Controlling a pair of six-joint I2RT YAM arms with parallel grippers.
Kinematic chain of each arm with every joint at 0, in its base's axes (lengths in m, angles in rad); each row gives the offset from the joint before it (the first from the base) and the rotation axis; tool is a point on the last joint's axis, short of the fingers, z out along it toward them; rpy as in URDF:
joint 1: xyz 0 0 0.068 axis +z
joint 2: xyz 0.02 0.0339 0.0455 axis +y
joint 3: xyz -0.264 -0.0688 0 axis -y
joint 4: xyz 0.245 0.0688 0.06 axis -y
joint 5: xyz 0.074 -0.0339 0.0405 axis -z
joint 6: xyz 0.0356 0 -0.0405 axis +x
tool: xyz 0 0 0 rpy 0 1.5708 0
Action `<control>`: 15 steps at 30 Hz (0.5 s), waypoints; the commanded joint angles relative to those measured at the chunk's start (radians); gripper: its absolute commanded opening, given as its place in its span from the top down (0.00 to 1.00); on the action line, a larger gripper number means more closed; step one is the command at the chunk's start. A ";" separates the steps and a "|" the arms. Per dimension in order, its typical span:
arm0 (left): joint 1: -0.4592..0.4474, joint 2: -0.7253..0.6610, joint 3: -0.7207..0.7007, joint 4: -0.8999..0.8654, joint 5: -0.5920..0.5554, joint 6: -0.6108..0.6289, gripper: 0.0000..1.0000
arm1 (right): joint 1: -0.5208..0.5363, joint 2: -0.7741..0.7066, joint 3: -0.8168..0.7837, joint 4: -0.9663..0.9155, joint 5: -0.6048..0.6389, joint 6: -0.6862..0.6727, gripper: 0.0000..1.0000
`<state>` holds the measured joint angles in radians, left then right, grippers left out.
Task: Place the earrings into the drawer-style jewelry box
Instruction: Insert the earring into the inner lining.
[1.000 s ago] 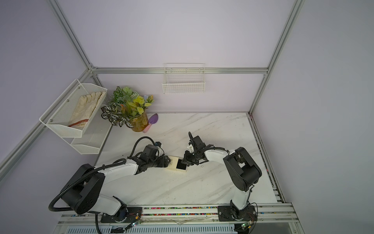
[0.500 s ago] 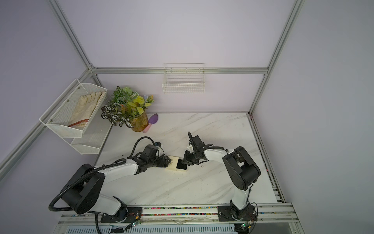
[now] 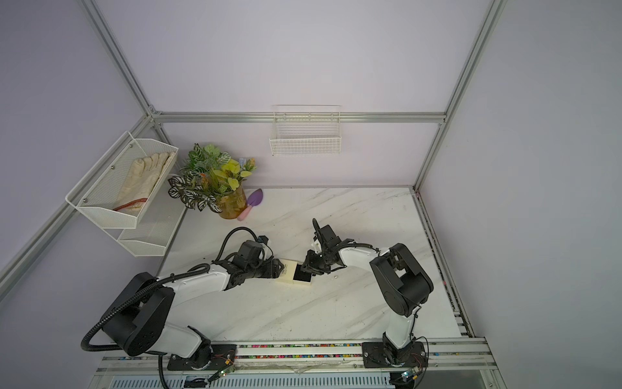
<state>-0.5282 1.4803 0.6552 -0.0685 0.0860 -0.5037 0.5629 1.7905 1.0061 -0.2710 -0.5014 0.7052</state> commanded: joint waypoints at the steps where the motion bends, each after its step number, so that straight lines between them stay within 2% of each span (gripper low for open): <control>1: 0.005 0.029 0.033 -0.048 -0.026 0.025 0.24 | -0.006 -0.027 0.019 -0.037 0.038 0.000 0.65; 15: 0.005 0.030 0.038 -0.049 -0.019 0.027 0.24 | -0.006 -0.108 0.028 -0.082 0.052 -0.015 0.60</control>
<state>-0.5282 1.4803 0.6586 -0.0723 0.0860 -0.5034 0.5625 1.7298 1.0119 -0.3252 -0.4644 0.6991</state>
